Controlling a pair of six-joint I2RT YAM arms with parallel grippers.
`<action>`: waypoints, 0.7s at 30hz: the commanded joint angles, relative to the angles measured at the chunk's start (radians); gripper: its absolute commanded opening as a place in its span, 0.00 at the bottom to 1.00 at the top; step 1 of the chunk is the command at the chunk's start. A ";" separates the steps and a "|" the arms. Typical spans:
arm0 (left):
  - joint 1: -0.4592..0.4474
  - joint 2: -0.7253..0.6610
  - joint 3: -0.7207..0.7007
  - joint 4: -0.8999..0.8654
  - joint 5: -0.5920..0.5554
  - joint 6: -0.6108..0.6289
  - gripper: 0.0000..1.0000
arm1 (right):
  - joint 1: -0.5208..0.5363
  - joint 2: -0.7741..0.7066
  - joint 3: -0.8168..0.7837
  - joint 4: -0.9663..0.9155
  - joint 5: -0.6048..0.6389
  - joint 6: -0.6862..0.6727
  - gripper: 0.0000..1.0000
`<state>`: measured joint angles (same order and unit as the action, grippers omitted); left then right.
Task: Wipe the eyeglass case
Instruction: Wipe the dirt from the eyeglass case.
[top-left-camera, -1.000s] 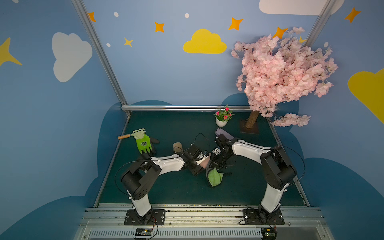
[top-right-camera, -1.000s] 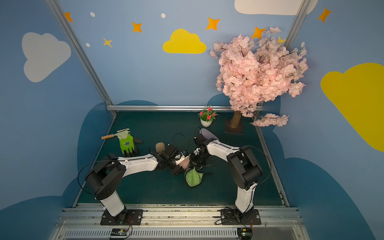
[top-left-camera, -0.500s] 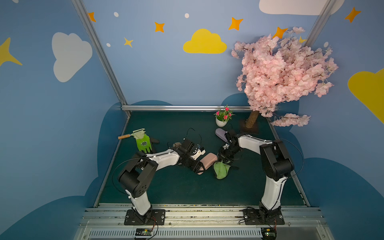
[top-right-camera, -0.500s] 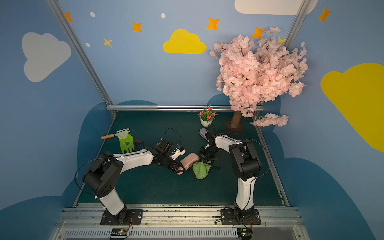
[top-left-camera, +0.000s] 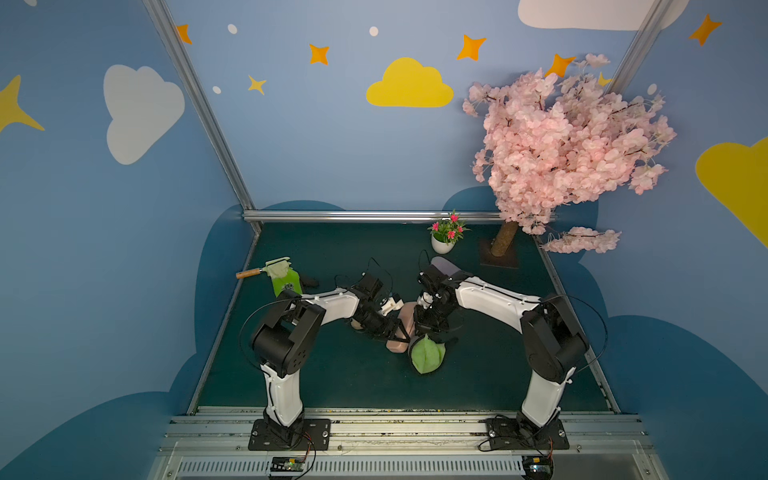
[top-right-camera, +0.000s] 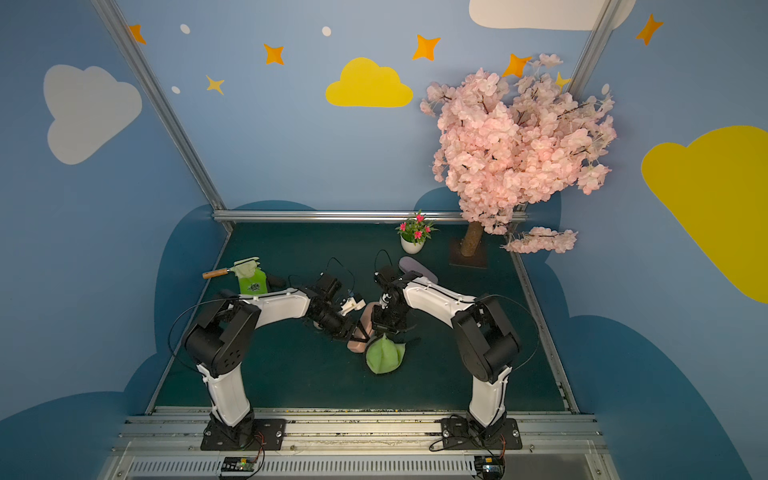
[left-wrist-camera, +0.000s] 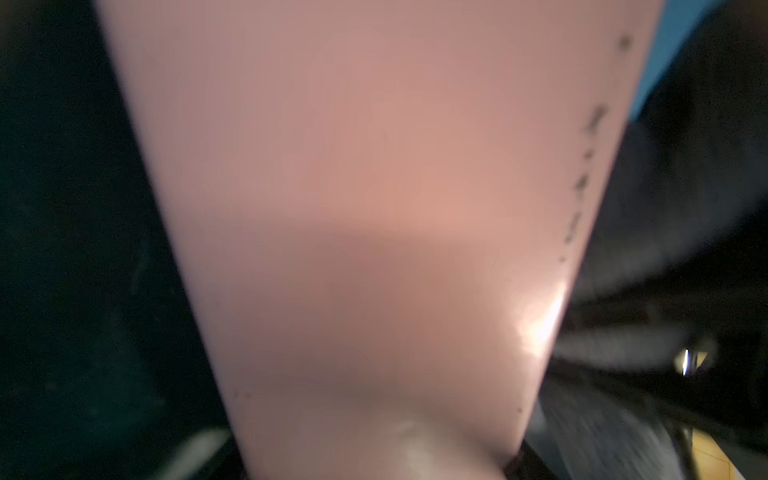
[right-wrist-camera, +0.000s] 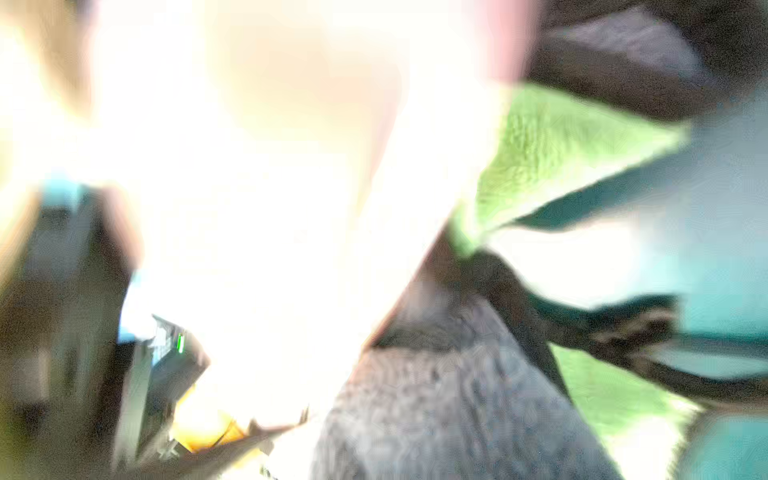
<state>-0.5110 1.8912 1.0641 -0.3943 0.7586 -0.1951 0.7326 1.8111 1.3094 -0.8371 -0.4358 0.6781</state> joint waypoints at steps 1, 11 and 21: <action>0.004 0.014 0.010 0.075 0.049 -0.025 0.03 | 0.070 -0.074 0.118 -0.058 -0.108 -0.055 0.00; 0.019 -0.001 -0.029 0.098 0.088 -0.026 0.03 | -0.056 0.081 0.071 0.078 -0.070 -0.047 0.00; 0.003 -0.010 -0.062 0.158 0.099 -0.054 0.03 | -0.225 0.237 0.242 -0.019 0.121 -0.030 0.00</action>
<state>-0.4839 1.8851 1.0138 -0.2592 0.7986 -0.2653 0.5072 2.0308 1.5227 -0.8917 -0.3630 0.6323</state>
